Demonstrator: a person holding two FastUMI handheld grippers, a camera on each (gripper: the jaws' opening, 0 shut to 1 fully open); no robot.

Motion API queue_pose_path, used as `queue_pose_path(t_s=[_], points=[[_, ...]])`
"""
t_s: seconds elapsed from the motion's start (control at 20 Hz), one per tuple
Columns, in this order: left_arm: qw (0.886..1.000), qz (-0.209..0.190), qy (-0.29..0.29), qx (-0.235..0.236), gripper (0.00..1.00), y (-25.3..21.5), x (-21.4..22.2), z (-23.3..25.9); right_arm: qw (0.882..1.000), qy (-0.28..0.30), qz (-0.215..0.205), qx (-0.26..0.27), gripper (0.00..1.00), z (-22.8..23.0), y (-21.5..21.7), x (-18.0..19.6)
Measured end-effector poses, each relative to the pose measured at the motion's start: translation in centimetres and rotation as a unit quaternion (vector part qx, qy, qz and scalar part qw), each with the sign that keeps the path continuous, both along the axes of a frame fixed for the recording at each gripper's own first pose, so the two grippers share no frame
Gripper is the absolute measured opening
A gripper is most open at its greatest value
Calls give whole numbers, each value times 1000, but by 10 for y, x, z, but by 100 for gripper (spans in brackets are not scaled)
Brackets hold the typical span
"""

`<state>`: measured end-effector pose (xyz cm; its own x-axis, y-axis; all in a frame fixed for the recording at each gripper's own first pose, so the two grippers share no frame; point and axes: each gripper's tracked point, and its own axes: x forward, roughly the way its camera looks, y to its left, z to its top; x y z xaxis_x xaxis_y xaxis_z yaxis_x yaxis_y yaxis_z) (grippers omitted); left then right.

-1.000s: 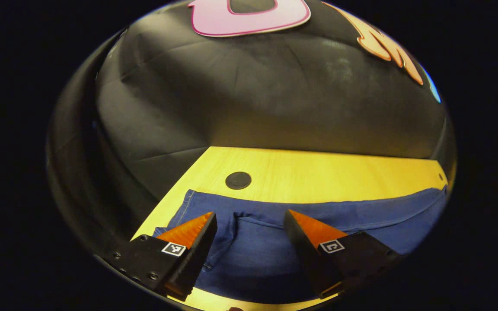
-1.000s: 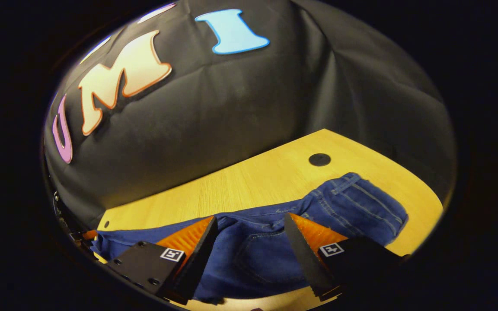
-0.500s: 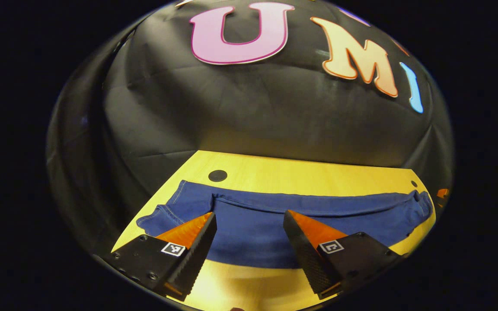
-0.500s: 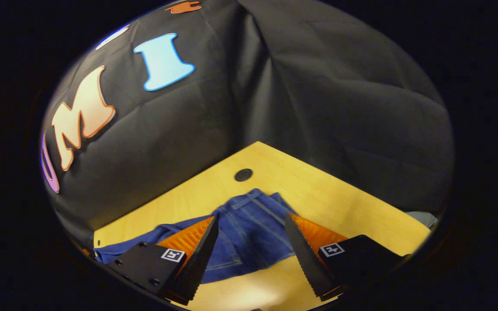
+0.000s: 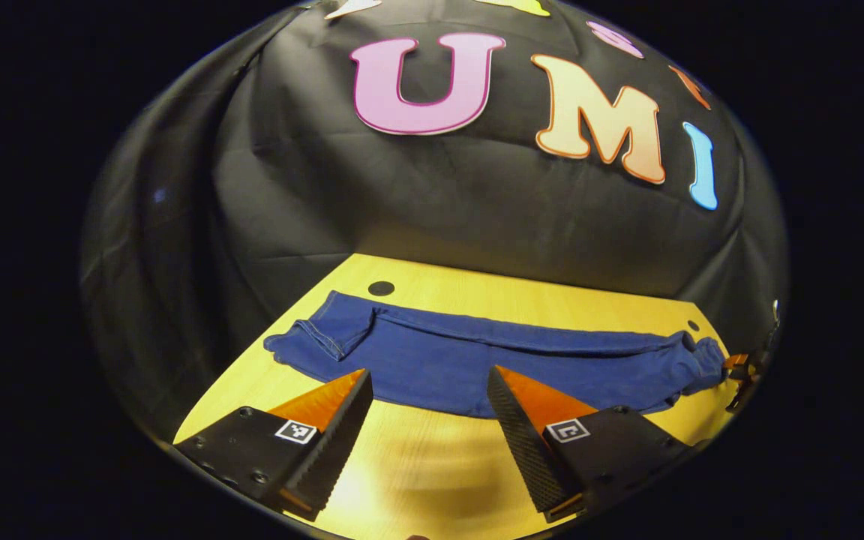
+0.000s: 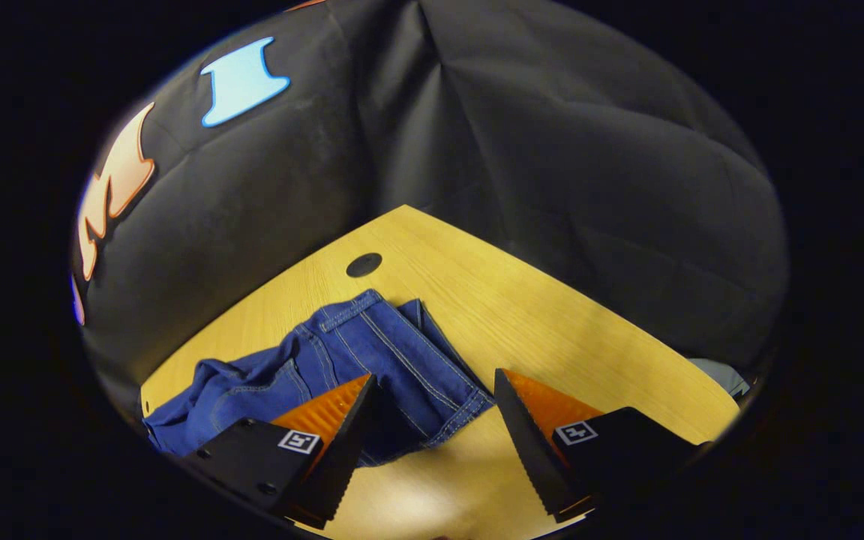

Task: Grasp the waist and the cuffs of the jeans and fold them to make the two legs overlap; first hold the waist and fold one-third of the jeans toward the cuffs, then hold the cuffs and fold the remaining one-third in the same direction to finish folding.

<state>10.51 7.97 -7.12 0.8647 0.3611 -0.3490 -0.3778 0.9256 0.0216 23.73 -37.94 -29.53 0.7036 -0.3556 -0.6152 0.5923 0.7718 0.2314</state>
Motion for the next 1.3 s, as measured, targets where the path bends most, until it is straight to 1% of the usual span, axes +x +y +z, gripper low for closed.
queue_pose_path(t_s=[0.05,0.1,0.15,0.2,0.25,0.3,0.35,0.4,0.55,0.65,0.75,0.8,0.9,1.0,1.05,1.15,1.2,1.25,1.3], points=[[1000,3,-5,3,94,0,-3,5,1000,-2,4,-3,98,-3,0,2],[1000,6,-6,5,94,-1,-5,7,1000,2,7,-3,93,-7,2,1],[1000,6,-8,5,94,-5,-6,9,1000,5,13,-1,98,-8,4,-1],[1000,6,-7,2,94,-8,-6,9,1000,-4,12,-11,98,-4,1,2],[1000,6,-7,-3,95,-9,-7,7,1000,1,14,-13,89,-10,2,2],[1000,9,-6,-7,95,-10,-7,4,1000,-1,12,-22,88,-10,-1,3],[1000,12,-7,-13,94,-12,-7,2,1000,0,11,-26,93,-11,-3,5],[1000,14,-9,-21,95,-15,-7,0,999,-2,17,-27,88,-12,2,4],[999,22,-14,-34,95,-15,-7,-3,999,-16,33,-29,56,-16,10,11],[999,24,-13,-36,95,-16,-7,-4,999,-36,33,-11,40,-12,11,13],[999,23,-8,-33,95,-20,-6,-7,998,-48,21,15,31,-11,9,14],[999,21,-8,-31,95,-24,-4,-9,998,-51,21,14,28,-11,8,14],[999,18,-4,-29,95,-28,-1,-11,998,-51,19,9,27,-9,8,14],[999,15,-2,-34,95,-30,1,-14,999,-45,10,16,22,-7,9,13],[999,14,-3,-36,95,-31,1,-13,999,-43,4,11,16,-11,6,17],[999,7,-2,-37,95,-31,2,-15,999,-34,6,-14,12,-2,9,12],[999,5,1,-36,95,-31,1,-15,999,-34,4,-18,12,3,10,11],[999,2,1,-35,95,-29,2,-15,999,-36,-1,-10,9,1,11,17],[999,-1,0,-35,95,-28,1,-15,999,-38,-7,2,8,6,12,17]])
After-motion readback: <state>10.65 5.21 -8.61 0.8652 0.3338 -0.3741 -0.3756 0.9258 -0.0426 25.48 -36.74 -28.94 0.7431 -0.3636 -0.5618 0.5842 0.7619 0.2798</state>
